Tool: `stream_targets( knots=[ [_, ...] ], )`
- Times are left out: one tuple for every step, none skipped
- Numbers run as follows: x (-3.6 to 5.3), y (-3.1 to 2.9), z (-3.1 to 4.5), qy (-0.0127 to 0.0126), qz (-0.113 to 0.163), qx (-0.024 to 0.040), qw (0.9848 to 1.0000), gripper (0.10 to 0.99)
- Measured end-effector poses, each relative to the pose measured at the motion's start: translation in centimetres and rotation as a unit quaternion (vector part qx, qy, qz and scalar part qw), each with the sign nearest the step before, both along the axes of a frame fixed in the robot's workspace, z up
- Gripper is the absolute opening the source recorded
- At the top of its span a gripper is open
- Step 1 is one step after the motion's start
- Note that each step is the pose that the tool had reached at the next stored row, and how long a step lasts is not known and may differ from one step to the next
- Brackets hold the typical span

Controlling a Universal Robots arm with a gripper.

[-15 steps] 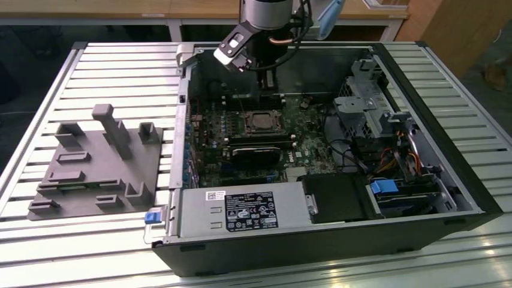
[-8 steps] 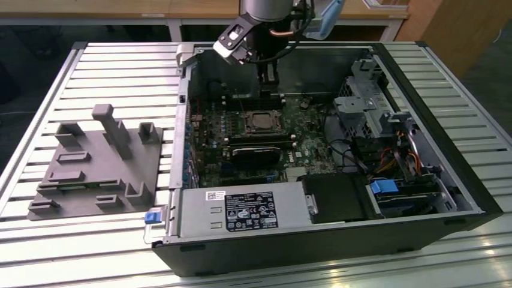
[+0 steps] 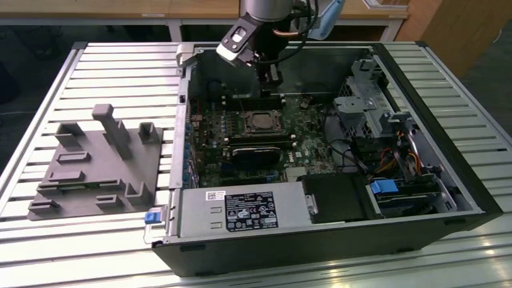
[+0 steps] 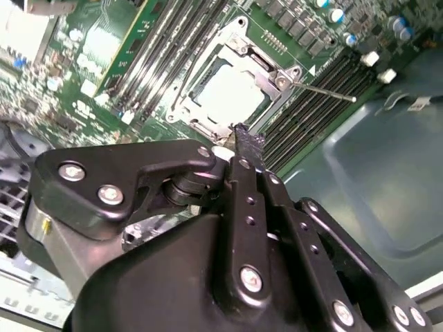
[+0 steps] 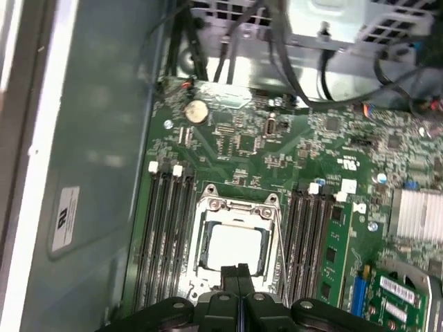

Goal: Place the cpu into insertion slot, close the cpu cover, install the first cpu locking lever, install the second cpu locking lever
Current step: 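Install the first cpu locking lever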

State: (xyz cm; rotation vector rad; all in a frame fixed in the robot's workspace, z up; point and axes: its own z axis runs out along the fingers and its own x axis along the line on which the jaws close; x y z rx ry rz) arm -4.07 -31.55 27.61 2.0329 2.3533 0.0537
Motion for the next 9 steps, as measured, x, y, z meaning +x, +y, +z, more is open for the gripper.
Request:
stream_targets(
  knots=[
    [-0.01,0.0,0.0,0.0,0.008,0.0,1.0,0.106],
    [-0.04,0.0,0.0,0.0,0.014,0.0,0.9999,0.106],
    [-0.08,0.0,-0.01,0.0,0.02,0.0,0.9998,0.106],
    [-0.13,0.0,-0.01,0.0,0.024,0.0,0.9997,0.106],
    [-0.19,0.0,-0.01,0.0,0.03,0.0,0.9996,0.106],
    [-0.24,0.0,-0.02,0.0,0.035,0.0,0.9994,0.106],
    [-0.25,0.0,-0.02,0.0,0.042,0.0,0.9991,0.106],
    [-0.26,0.0,-0.03,0.0,0.051,0.0,0.9987,0.106],
    [-0.26,0.0,-0.03,0.0,0.06,0.0,0.9982,0.106]
  ],
)
